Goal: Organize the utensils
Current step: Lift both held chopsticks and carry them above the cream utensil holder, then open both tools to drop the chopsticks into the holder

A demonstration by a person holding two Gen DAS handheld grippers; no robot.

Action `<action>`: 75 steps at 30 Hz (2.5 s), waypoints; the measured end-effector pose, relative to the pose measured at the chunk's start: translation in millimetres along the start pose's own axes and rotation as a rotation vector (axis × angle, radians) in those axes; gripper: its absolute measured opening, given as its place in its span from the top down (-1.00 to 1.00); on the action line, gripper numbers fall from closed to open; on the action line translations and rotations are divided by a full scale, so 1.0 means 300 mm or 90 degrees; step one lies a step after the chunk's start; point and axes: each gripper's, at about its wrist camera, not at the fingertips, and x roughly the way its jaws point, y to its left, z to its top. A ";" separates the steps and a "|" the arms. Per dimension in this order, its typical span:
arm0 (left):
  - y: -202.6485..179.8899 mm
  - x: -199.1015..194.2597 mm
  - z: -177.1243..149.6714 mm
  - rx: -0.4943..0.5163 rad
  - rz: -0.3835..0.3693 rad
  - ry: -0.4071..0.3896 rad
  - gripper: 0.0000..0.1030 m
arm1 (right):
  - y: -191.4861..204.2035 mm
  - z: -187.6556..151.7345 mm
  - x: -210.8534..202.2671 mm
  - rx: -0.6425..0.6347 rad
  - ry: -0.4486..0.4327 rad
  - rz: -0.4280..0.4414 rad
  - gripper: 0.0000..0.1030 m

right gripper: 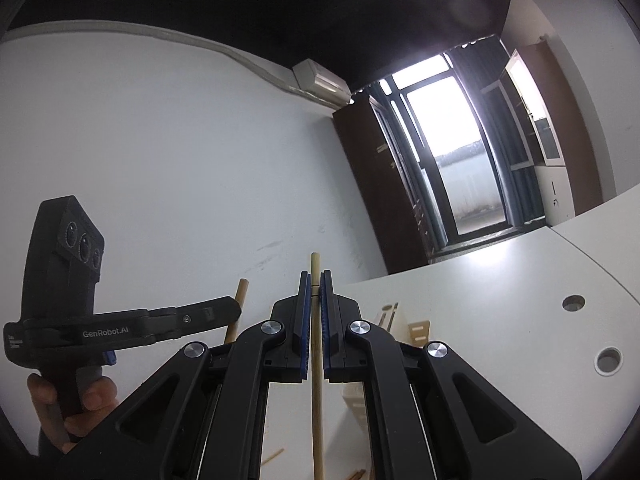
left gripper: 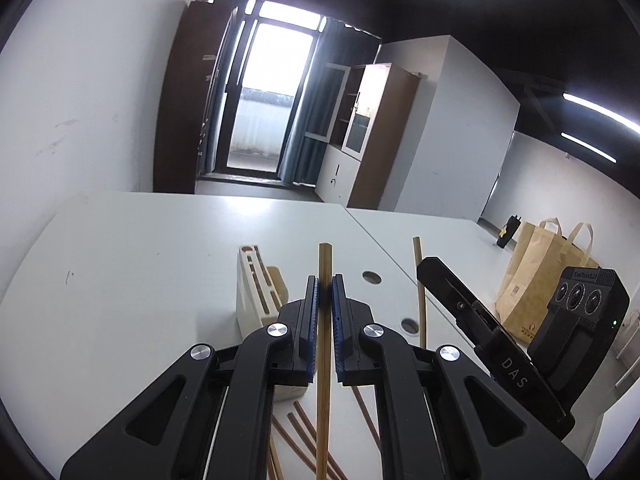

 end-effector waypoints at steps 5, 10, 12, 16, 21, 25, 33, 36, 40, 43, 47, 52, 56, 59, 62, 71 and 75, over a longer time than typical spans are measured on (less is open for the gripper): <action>0.008 0.071 0.120 -0.012 -0.005 -0.027 0.88 | -0.040 0.047 0.103 0.001 -0.032 -0.015 0.90; 0.007 0.167 0.198 -0.014 -0.007 -0.053 0.88 | -0.099 0.060 0.181 0.001 -0.060 -0.034 0.90; 0.011 0.202 0.225 -0.019 -0.010 -0.070 0.88 | -0.126 0.057 0.204 0.000 -0.073 -0.041 0.90; 0.015 0.254 0.261 -0.024 -0.006 -0.122 0.88 | -0.169 0.052 0.257 -0.002 -0.088 -0.053 0.90; 0.017 0.337 0.278 -0.020 0.003 -0.160 0.88 | -0.212 0.040 0.333 -0.001 -0.071 -0.049 0.90; 0.047 0.392 0.255 -0.039 0.015 -0.180 0.88 | -0.215 0.019 0.361 -0.005 -0.060 -0.046 0.90; 0.067 0.452 0.187 -0.030 0.036 -0.186 0.88 | -0.198 -0.029 0.307 -0.038 -0.096 -0.045 0.90; 0.058 0.453 0.170 -0.022 0.035 -0.182 0.88 | -0.174 -0.057 0.291 -0.064 -0.095 -0.047 0.90; 0.042 0.438 0.141 0.003 0.045 -0.185 0.88 | -0.160 -0.092 0.258 -0.099 -0.107 -0.034 0.90; 0.023 0.440 0.113 0.010 0.060 -0.174 0.88 | -0.150 -0.127 0.225 -0.124 -0.116 -0.034 0.90; 0.022 0.431 0.076 0.010 0.065 -0.154 0.88 | -0.134 -0.153 0.184 -0.156 -0.107 -0.042 0.89; 0.018 0.397 0.047 0.013 0.073 -0.143 0.88 | -0.103 -0.173 0.144 -0.190 -0.073 -0.058 0.90; 0.034 0.377 0.025 0.014 0.081 -0.124 0.88 | -0.105 -0.178 0.164 -0.197 -0.020 -0.071 0.89; 0.046 0.371 0.021 0.011 0.082 -0.101 0.83 | -0.092 -0.181 0.174 -0.206 0.013 -0.080 0.88; 0.066 0.346 0.014 0.002 0.078 -0.085 0.45 | -0.075 -0.162 0.143 -0.197 0.013 -0.073 0.26; 0.103 0.164 -0.062 0.000 0.103 -0.062 -0.89 | -0.050 -0.098 0.001 -0.168 0.053 -0.121 -0.73; 0.119 0.123 -0.152 0.029 0.146 0.005 -0.89 | -0.097 -0.159 -0.008 -0.145 0.191 -0.164 -0.73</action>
